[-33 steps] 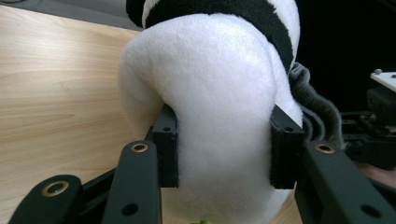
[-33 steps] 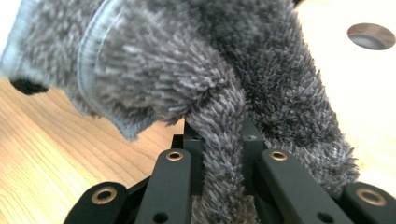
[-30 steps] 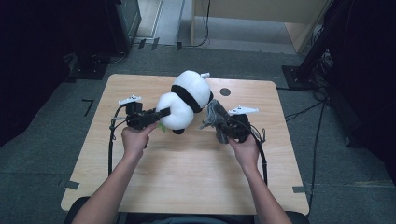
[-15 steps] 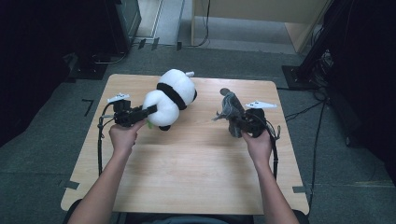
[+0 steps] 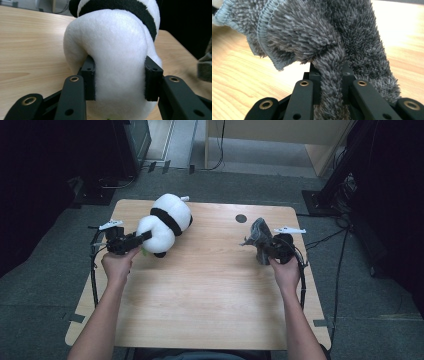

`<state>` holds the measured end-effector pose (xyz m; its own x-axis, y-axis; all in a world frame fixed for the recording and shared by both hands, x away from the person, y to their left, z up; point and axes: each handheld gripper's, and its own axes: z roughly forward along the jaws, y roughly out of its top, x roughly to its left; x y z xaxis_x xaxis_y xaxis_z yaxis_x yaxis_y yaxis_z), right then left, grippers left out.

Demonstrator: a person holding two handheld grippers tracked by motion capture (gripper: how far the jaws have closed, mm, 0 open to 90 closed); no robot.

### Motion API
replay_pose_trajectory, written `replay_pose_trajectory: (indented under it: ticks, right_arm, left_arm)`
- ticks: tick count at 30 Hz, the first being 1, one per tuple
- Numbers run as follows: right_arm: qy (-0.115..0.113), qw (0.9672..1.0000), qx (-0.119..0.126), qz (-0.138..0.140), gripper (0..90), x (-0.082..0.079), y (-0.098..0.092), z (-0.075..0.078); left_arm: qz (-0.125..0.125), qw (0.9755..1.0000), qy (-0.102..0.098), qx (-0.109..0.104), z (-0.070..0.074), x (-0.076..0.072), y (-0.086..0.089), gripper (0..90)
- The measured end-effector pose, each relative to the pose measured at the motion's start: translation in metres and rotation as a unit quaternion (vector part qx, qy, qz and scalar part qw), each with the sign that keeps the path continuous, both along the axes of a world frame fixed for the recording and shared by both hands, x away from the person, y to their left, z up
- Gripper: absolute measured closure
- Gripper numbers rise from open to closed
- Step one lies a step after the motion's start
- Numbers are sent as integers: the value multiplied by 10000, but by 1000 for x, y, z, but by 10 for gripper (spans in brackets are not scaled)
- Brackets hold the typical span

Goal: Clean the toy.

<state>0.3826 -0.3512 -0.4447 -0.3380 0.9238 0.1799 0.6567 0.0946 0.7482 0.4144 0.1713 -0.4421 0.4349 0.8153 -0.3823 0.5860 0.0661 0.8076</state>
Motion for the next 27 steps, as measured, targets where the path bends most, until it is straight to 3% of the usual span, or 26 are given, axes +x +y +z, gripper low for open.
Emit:
replay_pose_trajectory:
  ticks: [6,9,13,16,19,27]
  right_arm:
    - [153,9997,122,-149,791,6,-16,-11]
    - [258,9994,104,-206,787,9,-22,-18]
    - [431,9985,60,-317,782,14,-29,-29]
    - [564,9976,75,-394,780,17,-33,-37]
    - [561,9976,107,-402,773,19,-34,-42]
    - [569,9976,-36,-382,712,23,-34,-55]
  left_arm:
    - [65,9995,194,230,-13,9,6,560]
    - [52,9996,273,56,-17,12,11,556]
    - [115,9991,397,116,-22,15,19,538]
    - [124,9992,313,226,-24,16,21,529]
    - [41,9983,27,582,-27,15,19,501]
    - [-24,9984,-25,556,-30,18,22,354]
